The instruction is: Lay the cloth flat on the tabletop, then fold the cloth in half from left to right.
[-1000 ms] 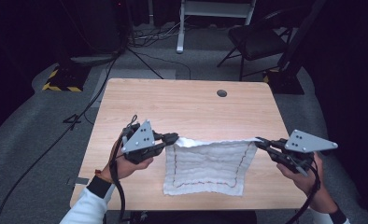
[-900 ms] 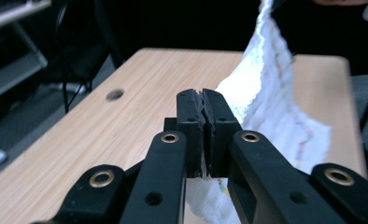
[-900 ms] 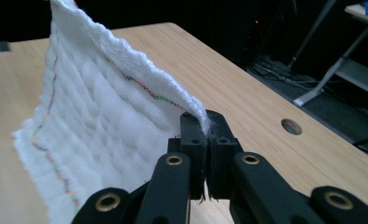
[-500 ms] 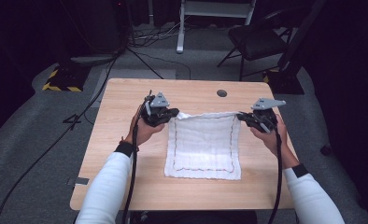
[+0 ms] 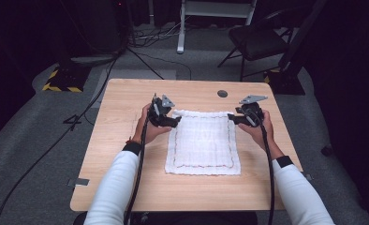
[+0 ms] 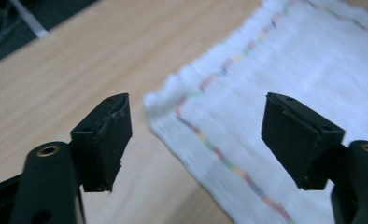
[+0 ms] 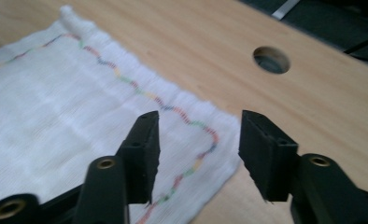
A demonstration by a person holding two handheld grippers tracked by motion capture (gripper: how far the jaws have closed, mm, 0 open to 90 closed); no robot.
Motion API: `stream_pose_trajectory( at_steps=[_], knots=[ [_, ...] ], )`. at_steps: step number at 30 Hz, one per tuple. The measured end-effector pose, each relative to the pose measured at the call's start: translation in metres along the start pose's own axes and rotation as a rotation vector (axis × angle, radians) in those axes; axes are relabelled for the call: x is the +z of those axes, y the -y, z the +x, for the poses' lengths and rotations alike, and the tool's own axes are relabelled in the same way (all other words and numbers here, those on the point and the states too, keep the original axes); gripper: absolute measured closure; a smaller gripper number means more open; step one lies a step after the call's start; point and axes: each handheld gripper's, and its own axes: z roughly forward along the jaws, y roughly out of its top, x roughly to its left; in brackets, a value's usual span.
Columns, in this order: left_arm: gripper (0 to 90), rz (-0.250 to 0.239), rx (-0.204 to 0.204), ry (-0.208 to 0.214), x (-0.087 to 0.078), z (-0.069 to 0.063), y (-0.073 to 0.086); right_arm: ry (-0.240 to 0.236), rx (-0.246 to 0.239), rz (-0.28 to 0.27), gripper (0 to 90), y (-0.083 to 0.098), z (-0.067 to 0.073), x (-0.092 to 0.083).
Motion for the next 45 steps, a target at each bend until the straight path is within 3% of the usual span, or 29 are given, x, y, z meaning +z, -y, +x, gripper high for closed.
stream_pose_trajectory(
  at_steps=[4, 8, 13, 17, 20, 23, 27, 34, 38, 41, 43, 45],
  knots=[
    [21.4, 0.027, 0.066, 0.071, -0.003, -0.021, 0.017, -0.08, -0.046, 0.022, 40.9, 0.021, 0.016, -0.005],
    [19.7, 0.064, 0.105, 0.124, -0.006, -0.041, 0.035, -0.16, -0.102, 0.053, 36.4, 0.045, 0.037, -0.009],
    [19.7, 0.081, 0.153, 0.152, -0.019, -0.061, 0.049, -0.233, -0.181, 0.09, 35.6, 0.063, 0.063, -0.02],
    [18.1, 0.084, 0.163, 0.163, -0.025, -0.074, 0.064, -0.249, -0.196, 0.08, 34.7, 0.073, 0.074, -0.03],
    [17.8, 0.124, 0.18, 0.176, -0.026, -0.079, 0.074, -0.244, -0.194, 0.096, 33.9, 0.083, 0.077, -0.035],
    [17.8, 0.1, 0.153, 0.178, -0.029, -0.082, 0.083, -0.232, -0.198, 0.114, 33.0, 0.093, 0.077, -0.037],
    [18.0, 0.064, 0.147, 0.182, -0.035, -0.084, 0.093, -0.255, -0.152, 0.107, 33.7, 0.104, 0.076, -0.037],
    [21.6, 0.075, 0.065, 0.234, -0.04, -0.084, 0.101, -0.251, -0.138, 0.112, 33.8, 0.112, 0.075, -0.046],
    [21.6, 0.092, 0.07, 0.236, -0.046, -0.094, 0.103, -0.248, -0.149, 0.122, 34.2, 0.116, 0.08, -0.053],
    [21.4, 0.098, 0.119, 0.225, -0.052, -0.103, 0.102, -0.261, -0.138, 0.137, 33.9, 0.119, 0.081, -0.056],
    [20.6, 0.064, 0.123, 0.229, -0.057, -0.103, 0.1, -0.255, -0.123, 0.149, 33.6, 0.119, 0.082, -0.058],
    [20.3, 0.045, 0.102, 0.231, -0.061, -0.097, 0.097, -0.241, -0.141, 0.15, 31.9, 0.118, 0.083, -0.059]
  ],
)
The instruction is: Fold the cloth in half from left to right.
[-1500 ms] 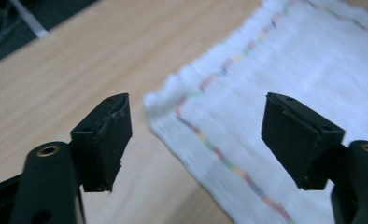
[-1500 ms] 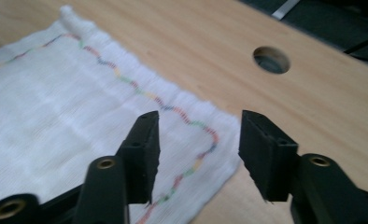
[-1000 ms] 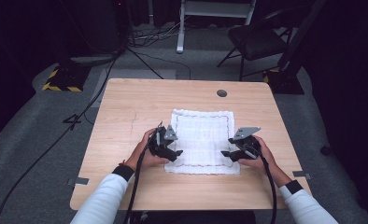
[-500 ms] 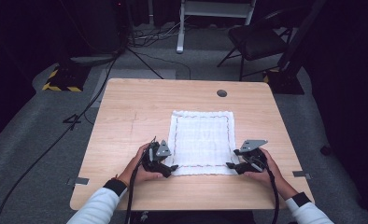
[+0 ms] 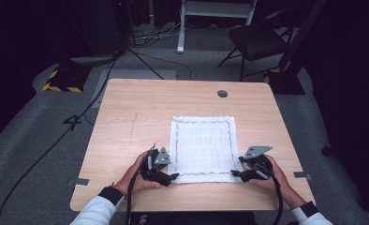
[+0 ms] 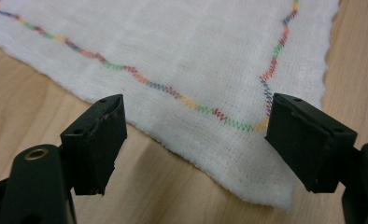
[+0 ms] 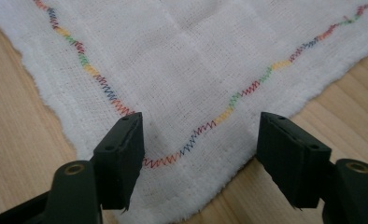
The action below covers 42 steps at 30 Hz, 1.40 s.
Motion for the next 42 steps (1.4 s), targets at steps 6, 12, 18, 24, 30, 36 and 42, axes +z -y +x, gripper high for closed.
stream_pose_trajectory(
  at_steps=[6, 12, 18, 24, 30, 36, 42],
  knots=[
    [18.9, -0.033, -0.023, -0.073, -0.013, 0.027, -0.008, -0.011, -0.022, -0.074, 34.5, -0.013, 0.002, -0.007],
    [19.7, -0.104, -0.108, -0.153, -0.022, 0.075, -0.023, -0.025, -0.055, -0.152, 38.7, -0.037, 0.016, -0.004],
    [19.3, -0.087, -0.171, -0.171, 0.0, 0.111, -0.039, -0.086, -0.134, -0.161, 41.7, -0.066, 0.04, 0.019],
    [19.3, -0.069, -0.241, -0.171, 0.037, 0.137, -0.054, -0.139, -0.214, -0.156, 42.2, -0.094, 0.073, 0.045],
    [18.1, -0.058, -0.297, -0.181, 0.064, 0.159, -0.06, -0.19, -0.275, -0.138, 41.1, -0.109, 0.1, 0.067],
    [19.3, -0.036, -0.302, -0.201, 0.082, 0.159, -0.071, -0.202, -0.294, -0.153, 46.5, -0.117, 0.112, 0.079],
    [26.6, -0.012, -0.297, -0.201, 0.095, 0.157, -0.072, -0.219, -0.331, -0.131, 47.5, -0.119, 0.125, 0.089]
  ],
)
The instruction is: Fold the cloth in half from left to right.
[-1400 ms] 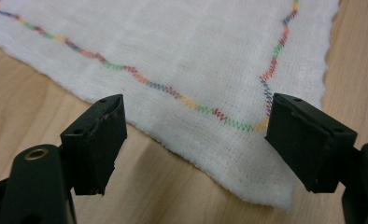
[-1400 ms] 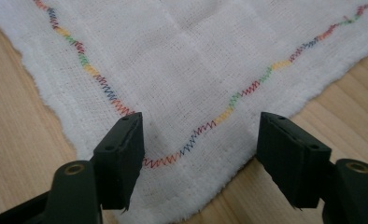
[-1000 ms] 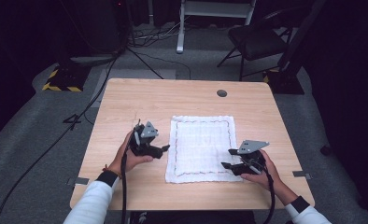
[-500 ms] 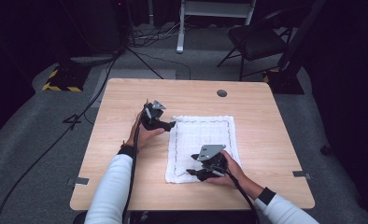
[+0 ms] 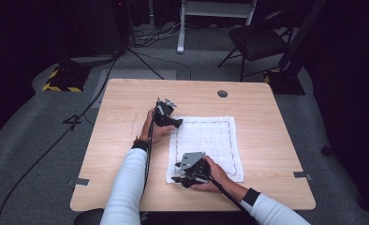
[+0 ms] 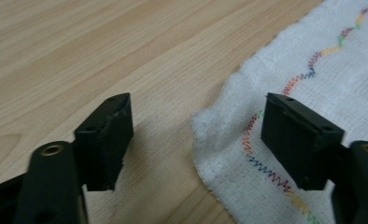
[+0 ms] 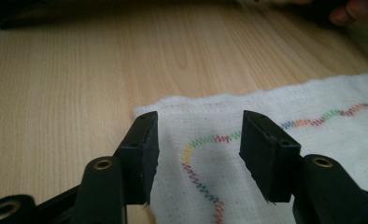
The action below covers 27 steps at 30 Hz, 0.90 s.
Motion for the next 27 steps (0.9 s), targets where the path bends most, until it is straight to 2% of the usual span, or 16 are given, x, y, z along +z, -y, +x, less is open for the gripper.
stream_pose_trajectory(
  at_steps=[4, 8, 9, 11, 13, 15, 17, 19, 23, 27],
  knots=[
    [32.9, -0.018, -0.002, 0.007, -0.002, 0.002, 0.002, -0.014, -0.006, 0.014, 44.8, -0.004, 0.004, 0.008],
    [50.8, -0.019, 0.025, 0.026, -0.006, 0.003, 0.005, -0.049, -0.005, 0.03, 41.1, -0.007, 0.007, 0.017],
    [58.1, -0.019, 0.022, 0.038, -0.007, 0.003, 0.005, -0.05, 0.007, 0.029, 41.8, -0.007, 0.006, 0.018],
    [66.6, -0.023, 0.02, 0.057, -0.008, 0.003, 0.006, -0.02, 0.004, 0.039, 46.5, -0.007, 0.004, 0.017],
    [72.1, -0.026, 0.017, 0.075, -0.008, 0.004, 0.007, -0.02, 0.03, 0.033, 55.6, -0.006, 0.003, 0.016],
    [77.3, -0.025, 0.022, 0.08, -0.009, 0.004, 0.008, -0.006, 0.032, 0.023, 67.1, -0.005, 0.003, 0.015],
    [80.8, -0.019, 0.044, 0.087, -0.01, 0.003, 0.008, 0.008, 0.011, 0.024, 77.9, -0.005, 0.005, 0.015],
    [83.0, -0.016, 0.043, 0.093, -0.01, 0.004, 0.008, 0.02, -0.006, 0.03, 81.7, -0.006, 0.005, 0.015],
    [84.8, -0.005, 0.04, 0.076, -0.015, 0.007, 0.01, 0.036, -0.008, 0.041, 83.5, -0.009, 0.004, 0.016],
    [85.4, -0.022, 0.034, 0.068, -0.024, 0.015, 0.016, 0.041, -0.023, 0.031, 84.0, -0.013, 0.005, 0.015]
  ],
)
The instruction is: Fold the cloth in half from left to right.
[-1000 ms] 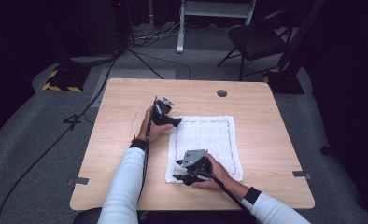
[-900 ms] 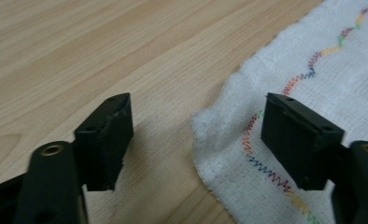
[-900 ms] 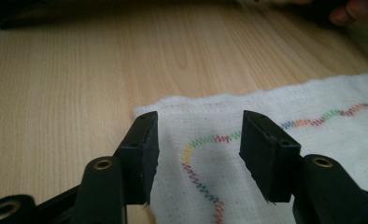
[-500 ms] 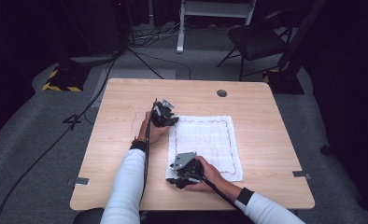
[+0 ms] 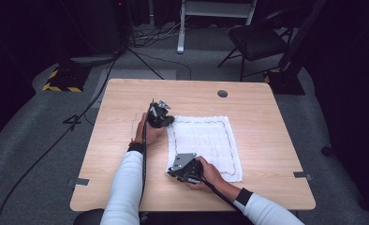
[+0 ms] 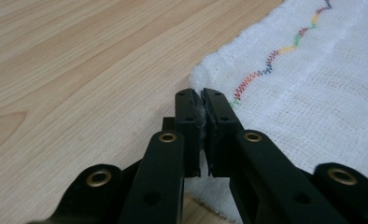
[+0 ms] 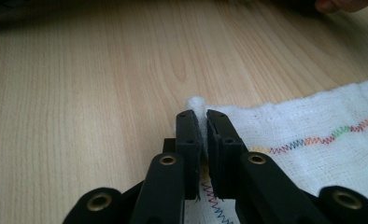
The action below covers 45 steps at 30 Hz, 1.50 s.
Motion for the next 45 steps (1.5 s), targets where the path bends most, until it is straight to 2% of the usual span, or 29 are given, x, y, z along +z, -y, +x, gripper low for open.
stream_pose_trajectory(
  at_steps=[6, 12, 18, 25, 31, 39, 45],
  knots=[
    [85.6, -0.009, -0.01, -0.023, -0.02, 0.011, 0.007, -0.004, -0.03, -0.008, 84.3, -0.009, 0.005, 0.004],
    [85.8, -0.035, -0.039, -0.038, -0.04, 0.019, 0.012, 0.005, -0.03, -0.027, 84.4, -0.019, 0.009, 0.008],
    [85.9, -0.047, -0.047, -0.063, -0.055, 0.026, 0.016, 0.008, -0.028, -0.052, 84.5, -0.031, 0.013, 0.012],
    [85.9, -0.068, -0.046, -0.074, -0.067, 0.027, 0.013, 0.029, -0.01, -0.094, 84.6, -0.039, 0.008, -0.003],
    [85.9, -0.078, -0.052, -0.083, -0.062, 0.019, -0.001, 0.043, 0.008, -0.103, 84.6, -0.032, -0.001, -0.025],
    [86.0, -0.085, -0.011, -0.079, -0.042, -0.009, -0.033, 0.082, 0.083, -0.126, 84.7, -0.002, -0.021, -0.063],
    [85.9, -0.09, -0.008, -0.091, -0.025, -0.029, -0.052, 0.116, 0.127, -0.152, 84.7, 0.021, -0.032, -0.097]
  ],
)
